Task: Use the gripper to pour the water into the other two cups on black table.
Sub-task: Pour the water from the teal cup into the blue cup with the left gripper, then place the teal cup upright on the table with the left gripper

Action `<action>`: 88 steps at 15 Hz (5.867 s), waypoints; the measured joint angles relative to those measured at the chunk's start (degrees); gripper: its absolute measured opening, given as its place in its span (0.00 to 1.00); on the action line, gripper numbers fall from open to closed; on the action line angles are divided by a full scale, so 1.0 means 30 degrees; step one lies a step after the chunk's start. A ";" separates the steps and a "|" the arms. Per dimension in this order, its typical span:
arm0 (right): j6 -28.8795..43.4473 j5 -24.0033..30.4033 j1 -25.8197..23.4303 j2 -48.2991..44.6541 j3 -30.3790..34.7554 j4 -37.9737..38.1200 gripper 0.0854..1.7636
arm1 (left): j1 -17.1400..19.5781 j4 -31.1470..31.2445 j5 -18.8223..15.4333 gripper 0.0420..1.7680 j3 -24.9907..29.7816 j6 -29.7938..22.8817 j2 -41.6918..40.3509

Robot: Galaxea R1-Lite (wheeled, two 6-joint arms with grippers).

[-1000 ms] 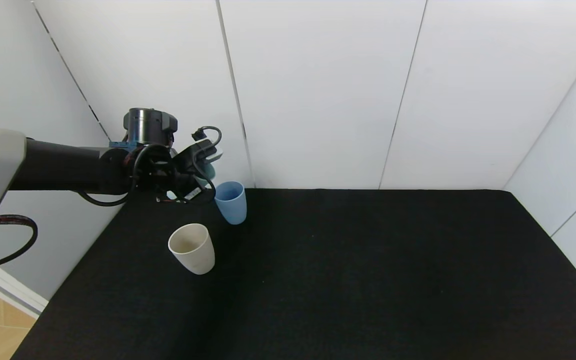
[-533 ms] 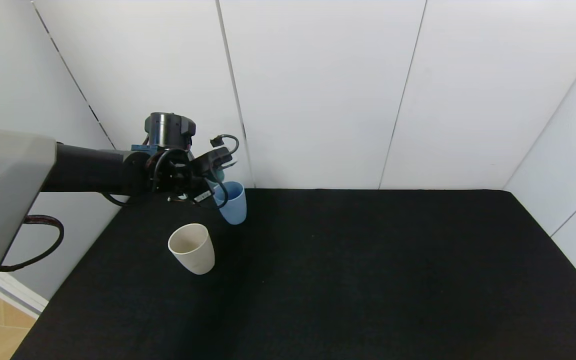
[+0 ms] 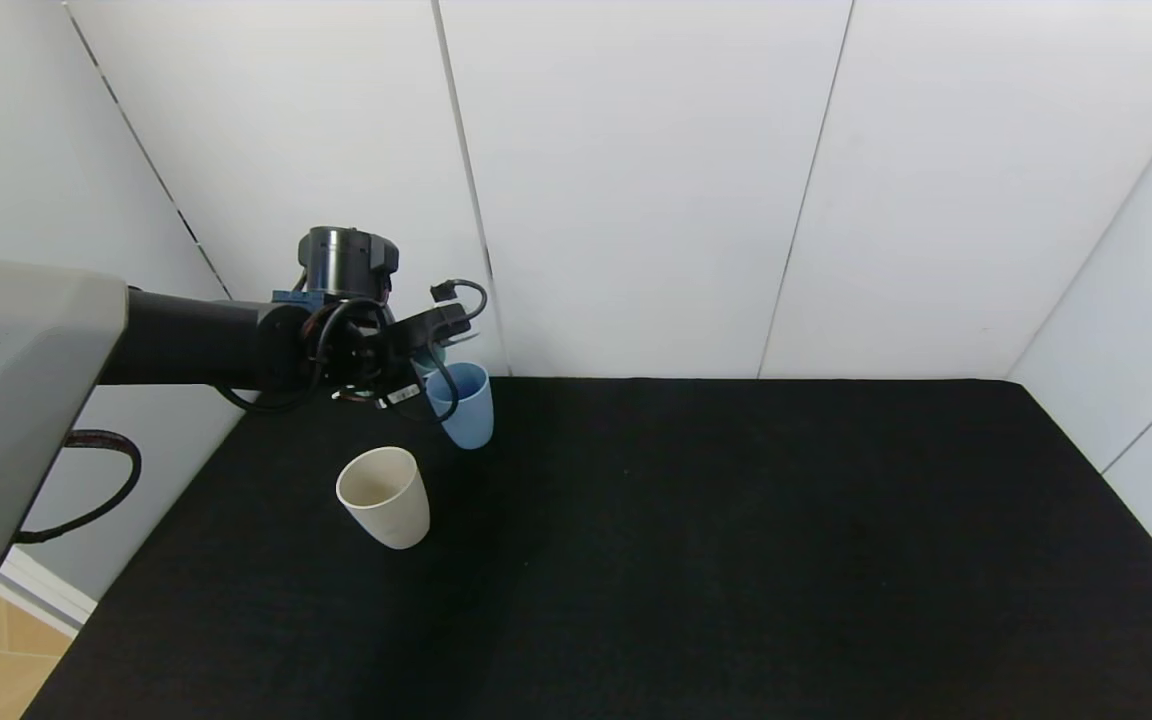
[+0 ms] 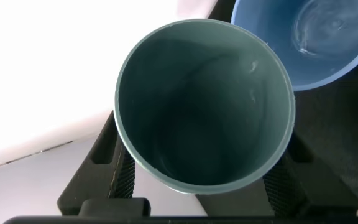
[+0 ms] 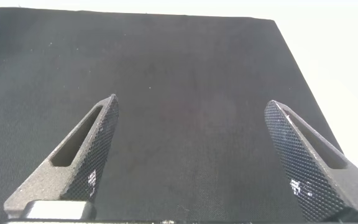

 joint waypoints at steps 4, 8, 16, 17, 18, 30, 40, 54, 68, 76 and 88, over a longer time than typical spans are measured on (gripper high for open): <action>0.0008 0.0000 0.0008 0.0000 -0.0008 0.0000 0.97 | -0.0012 0.0000 0.0431 0.64 0.0199 0.0703 0.0012; 0.0008 0.0008 0.0008 0.0000 -0.0008 0.0000 0.97 | -0.0065 0.0000 0.1219 0.64 0.0228 0.1288 -0.0016; 0.0008 -0.0008 0.0008 0.0000 -0.0008 0.0000 0.97 | -0.0508 -0.0138 0.2674 0.64 0.0256 0.2300 -0.0028; 0.0000 0.0000 0.0008 0.0000 -0.0008 0.0000 0.97 | -0.0536 -0.0154 0.2792 0.64 0.0256 0.2389 -0.0024; 0.0000 -0.0008 0.0008 0.0000 -0.0008 0.0000 0.97 | -0.0573 -0.0146 0.2922 0.64 0.0256 0.2430 -0.0024; 0.0000 0.0000 0.0008 0.0000 -0.0008 0.0000 0.97 | -0.0703 -0.0033 0.3096 0.64 0.0321 0.2491 -0.0037; 0.0000 0.0000 0.0008 0.0000 -0.0008 0.0000 0.97 | -0.0756 -0.0329 0.3096 0.64 0.0650 0.2446 -0.0276; 0.0008 -0.0008 0.0008 0.0000 -0.0008 0.0000 0.97 | 0.1378 -0.0349 0.0293 0.64 0.4255 -0.4913 -0.4096; 0.0000 -0.0008 0.0000 0.0000 -0.0008 0.0000 0.97 | 0.1146 -0.0301 -0.3243 0.64 1.6961 -1.4287 -1.7880; 0.0016 0.0008 0.0008 0.0000 -0.0008 0.0000 0.97 | 0.1065 -0.5778 -0.5018 0.64 2.4625 -1.8327 -2.1455; 0.0000 0.0008 0.0008 0.0000 -0.0008 0.0000 0.97 | 0.1203 -1.5535 -0.4860 0.64 2.9261 -2.0850 -1.6701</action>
